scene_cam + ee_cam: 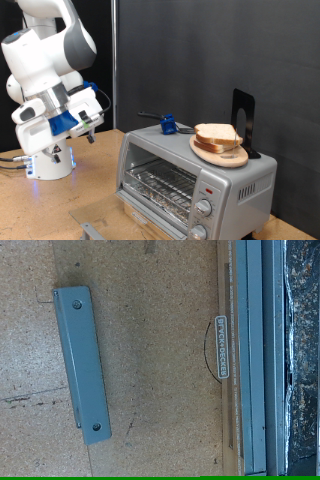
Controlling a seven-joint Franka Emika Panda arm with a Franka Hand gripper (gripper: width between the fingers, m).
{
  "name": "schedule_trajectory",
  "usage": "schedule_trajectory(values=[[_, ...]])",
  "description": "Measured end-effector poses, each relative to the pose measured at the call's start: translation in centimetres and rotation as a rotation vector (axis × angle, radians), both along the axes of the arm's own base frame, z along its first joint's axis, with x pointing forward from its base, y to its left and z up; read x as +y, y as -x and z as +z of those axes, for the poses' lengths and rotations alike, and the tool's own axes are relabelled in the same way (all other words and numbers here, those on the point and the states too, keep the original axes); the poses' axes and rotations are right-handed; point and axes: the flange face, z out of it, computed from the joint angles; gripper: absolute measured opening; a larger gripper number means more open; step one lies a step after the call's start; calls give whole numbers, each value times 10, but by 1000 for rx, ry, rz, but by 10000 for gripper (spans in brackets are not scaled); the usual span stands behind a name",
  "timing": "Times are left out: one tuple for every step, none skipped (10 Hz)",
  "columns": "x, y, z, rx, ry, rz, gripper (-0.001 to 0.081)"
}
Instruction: Make a piece of toast with the oven
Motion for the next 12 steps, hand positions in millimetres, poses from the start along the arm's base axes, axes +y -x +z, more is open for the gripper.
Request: schedule_trajectory(values=[[-1,2,1,2,-4,0,808],[-1,2,1,3,-4,0,808],[1,1,1,-6,-19,1,808],[7,-2,4,-25,-47,15,808],[15,-6,13,-48,-70,37,808],[24,-9,26,-73,-69,63,808],[34,-9,42,-102,-47,91,808],[44,-9,58,-128,-7,116,808],[56,-7,73,-154,22,141,808],[67,-5,88,-179,37,165,808],[73,-1,96,-188,43,179,808],[72,-1,94,-184,42,177,808]])
